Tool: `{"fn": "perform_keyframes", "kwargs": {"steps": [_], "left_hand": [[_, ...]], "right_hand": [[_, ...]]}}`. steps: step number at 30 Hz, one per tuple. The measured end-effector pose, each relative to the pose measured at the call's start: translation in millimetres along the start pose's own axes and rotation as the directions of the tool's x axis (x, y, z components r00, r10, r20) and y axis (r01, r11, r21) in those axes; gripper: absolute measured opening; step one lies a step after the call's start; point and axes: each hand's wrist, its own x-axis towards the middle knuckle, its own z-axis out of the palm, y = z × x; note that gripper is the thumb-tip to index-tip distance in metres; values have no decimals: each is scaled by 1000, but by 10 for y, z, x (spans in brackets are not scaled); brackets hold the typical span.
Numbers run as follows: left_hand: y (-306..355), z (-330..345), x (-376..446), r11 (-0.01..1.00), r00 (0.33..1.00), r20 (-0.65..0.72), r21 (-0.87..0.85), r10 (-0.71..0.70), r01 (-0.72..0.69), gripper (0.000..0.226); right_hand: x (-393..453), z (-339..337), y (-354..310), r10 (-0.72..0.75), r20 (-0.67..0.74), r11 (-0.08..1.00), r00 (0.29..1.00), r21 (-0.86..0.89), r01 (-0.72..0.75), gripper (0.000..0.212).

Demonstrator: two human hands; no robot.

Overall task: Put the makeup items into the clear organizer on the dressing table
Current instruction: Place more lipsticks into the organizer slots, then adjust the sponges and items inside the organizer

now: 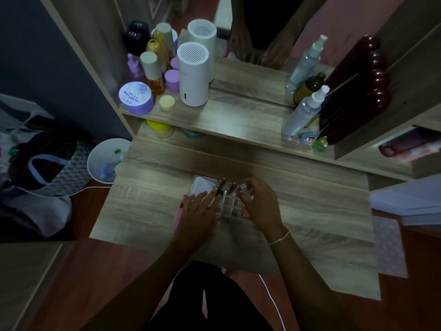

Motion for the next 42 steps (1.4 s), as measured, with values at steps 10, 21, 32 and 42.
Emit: {"fn": "perform_keyframes", "kwargs": {"steps": [10, 21, 32, 42], "left_hand": [[-256, -60, -243, 967, 977, -115, -205, -177, 151, 53], [-1298, 14, -830, 803, 813, 27, -144, -581, 579, 71], [-1470, 243, -1040, 792, 798, 55, -106, -600, 602, 64], [-1523, 358, -1091, 804, 805, 41, -51, -592, 593, 62]], "right_hand": [[-320, -198, -296, -37, -290, 985, 956, 153, 84, 37], [-581, 792, -1136, -263, 209, 955, 942, -82, 285, 31], [-485, 1255, -1195, -29, 417, 895, 909, -395, 209, 33], [-416, 1474, -1318, -98, 382, 872, 919, -412, 264, 42]]}}
